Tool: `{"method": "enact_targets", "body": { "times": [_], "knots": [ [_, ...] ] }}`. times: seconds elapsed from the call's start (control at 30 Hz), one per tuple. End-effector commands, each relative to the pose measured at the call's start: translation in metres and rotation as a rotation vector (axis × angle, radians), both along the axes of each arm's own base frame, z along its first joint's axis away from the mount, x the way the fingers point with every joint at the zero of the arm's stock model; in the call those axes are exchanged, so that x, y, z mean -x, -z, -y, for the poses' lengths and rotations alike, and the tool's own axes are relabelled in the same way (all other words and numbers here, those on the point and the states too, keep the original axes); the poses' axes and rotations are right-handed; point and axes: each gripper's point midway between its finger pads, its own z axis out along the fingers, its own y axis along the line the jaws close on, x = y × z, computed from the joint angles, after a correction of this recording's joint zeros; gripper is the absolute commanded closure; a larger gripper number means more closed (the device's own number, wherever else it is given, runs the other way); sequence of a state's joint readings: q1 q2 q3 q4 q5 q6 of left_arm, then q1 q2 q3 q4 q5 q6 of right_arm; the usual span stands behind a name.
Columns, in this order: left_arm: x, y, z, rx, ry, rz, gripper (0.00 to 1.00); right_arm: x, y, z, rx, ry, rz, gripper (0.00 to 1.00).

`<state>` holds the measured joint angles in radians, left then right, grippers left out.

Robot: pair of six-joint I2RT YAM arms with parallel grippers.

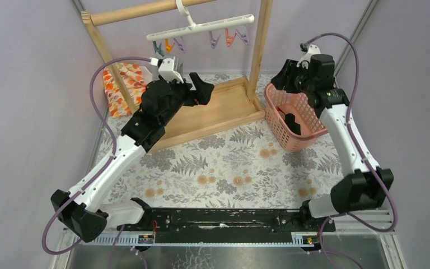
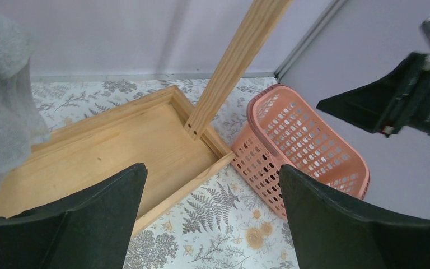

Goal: Clip the socks to the hanger
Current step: Open the clamp at the hanger.

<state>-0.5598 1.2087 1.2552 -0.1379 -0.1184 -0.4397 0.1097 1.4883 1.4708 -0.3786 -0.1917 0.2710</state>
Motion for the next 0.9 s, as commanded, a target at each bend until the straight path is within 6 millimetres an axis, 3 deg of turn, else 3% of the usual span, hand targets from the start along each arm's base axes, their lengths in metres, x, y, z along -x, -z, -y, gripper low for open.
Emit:
{"method": "enact_targets", "body": {
  "times": [0.0, 0.1, 0.3, 0.5, 0.7, 0.87],
  "knots": [
    [0.000, -0.037, 0.007, 0.008, 0.086, 0.140, 0.04, 0.040, -0.090, -0.062, -0.100, -0.399, 0.368, 0.45],
    [0.004, -0.044, 0.001, -0.006, 0.081, 0.167, 0.04, 0.056, -0.094, -0.074, -0.141, -0.489, 0.393, 0.45],
    [0.006, -0.062, -0.015, -0.032, 0.021, 0.246, 0.03, 0.060, -0.100, -0.070, -0.128, -0.451, 0.412, 0.45],
    [-0.005, -0.105, -0.008, -0.024, 0.019, 0.341, 0.03, 0.058, -0.102, -0.056, -0.133, -0.339, 0.460, 0.45],
    [-0.017, -0.130, 0.001, 0.023, 0.002, 0.431, 0.04, 0.067, -0.116, -0.061, -0.154, -0.340, 0.549, 0.48],
    [-0.024, -0.127, 0.002, -0.051, -0.070, 0.474, 0.06, 0.071, -0.106, -0.054, -0.121, -0.310, 0.533, 0.47]
  ]
}}
